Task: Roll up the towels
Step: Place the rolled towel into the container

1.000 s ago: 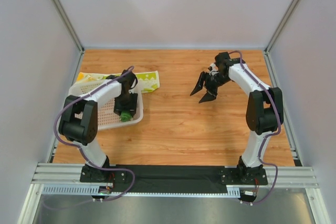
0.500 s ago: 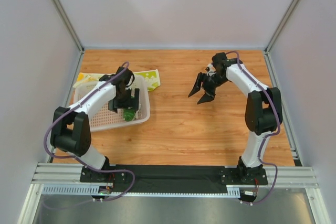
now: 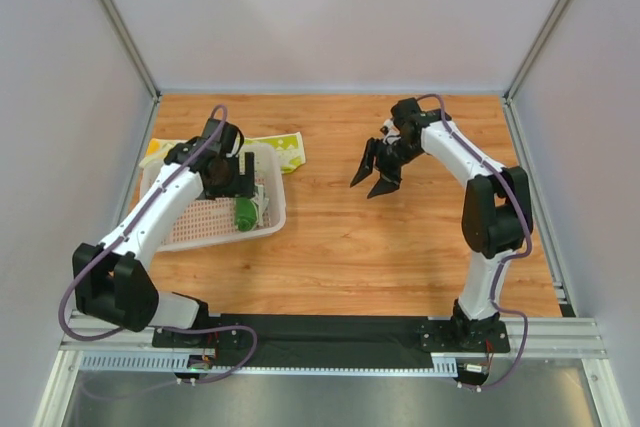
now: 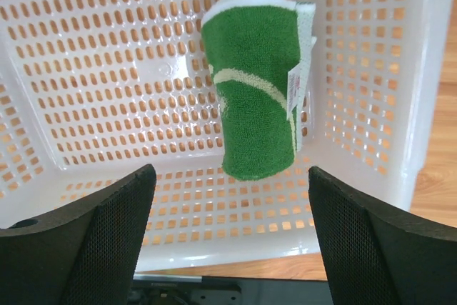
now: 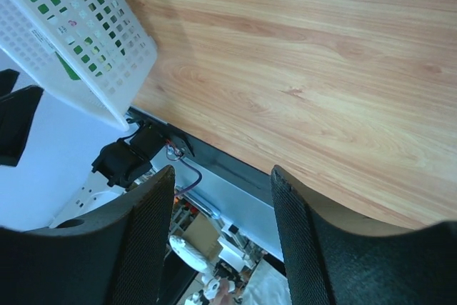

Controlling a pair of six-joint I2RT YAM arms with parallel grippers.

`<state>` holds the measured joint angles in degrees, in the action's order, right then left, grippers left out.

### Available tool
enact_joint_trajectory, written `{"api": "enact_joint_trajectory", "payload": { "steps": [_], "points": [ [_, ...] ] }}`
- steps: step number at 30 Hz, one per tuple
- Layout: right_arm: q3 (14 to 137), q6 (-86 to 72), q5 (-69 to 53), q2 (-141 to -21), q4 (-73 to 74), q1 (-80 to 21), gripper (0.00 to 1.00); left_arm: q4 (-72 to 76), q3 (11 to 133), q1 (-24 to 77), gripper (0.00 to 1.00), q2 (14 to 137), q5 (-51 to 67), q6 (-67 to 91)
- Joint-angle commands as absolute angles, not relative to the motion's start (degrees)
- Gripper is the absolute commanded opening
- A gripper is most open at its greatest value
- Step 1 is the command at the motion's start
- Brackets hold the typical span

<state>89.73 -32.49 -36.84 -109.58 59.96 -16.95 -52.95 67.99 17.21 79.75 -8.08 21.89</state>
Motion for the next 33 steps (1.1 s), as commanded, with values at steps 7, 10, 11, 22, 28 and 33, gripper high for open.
{"api": "enact_joint_trajectory", "payload": {
  "steps": [7, 10, 11, 22, 28, 33],
  "points": [
    [100.36, -36.21, -34.98, -119.08, 56.25, -31.35, 0.55, -59.67, 77.78, 16.44, 0.93, 74.01, -9.41, 21.62],
    [104.93, -36.74, -33.84, -123.99, 55.03, -34.88, 0.54, -60.73, 78.75, 16.35, 0.93, 72.08, -9.23, 21.80],
    [106.07, -37.52, -33.23, -125.06, 54.67, -35.68, 0.54, -60.91, 78.92, 16.35, 0.93, 71.03, -9.23, 21.71],
    [131.53, -41.83, -36.12, -141.58, 51.95, -45.07, 0.54, -62.84, 76.99, 16.44, 0.93, 65.04, -8.26, 21.71],
    [128.87, -42.90, -38.77, -142.48, 48.34, -47.29, 0.55, -64.16, 77.87, 16.44, 0.93, 64.86, -8.70, 21.27],
    [122.53, -38.15, -32.10, -137.83, 49.74, -43.78, 0.54, -64.07, 77.87, 16.44, 0.94, 64.42, -7.83, 21.53]
  ]
}}
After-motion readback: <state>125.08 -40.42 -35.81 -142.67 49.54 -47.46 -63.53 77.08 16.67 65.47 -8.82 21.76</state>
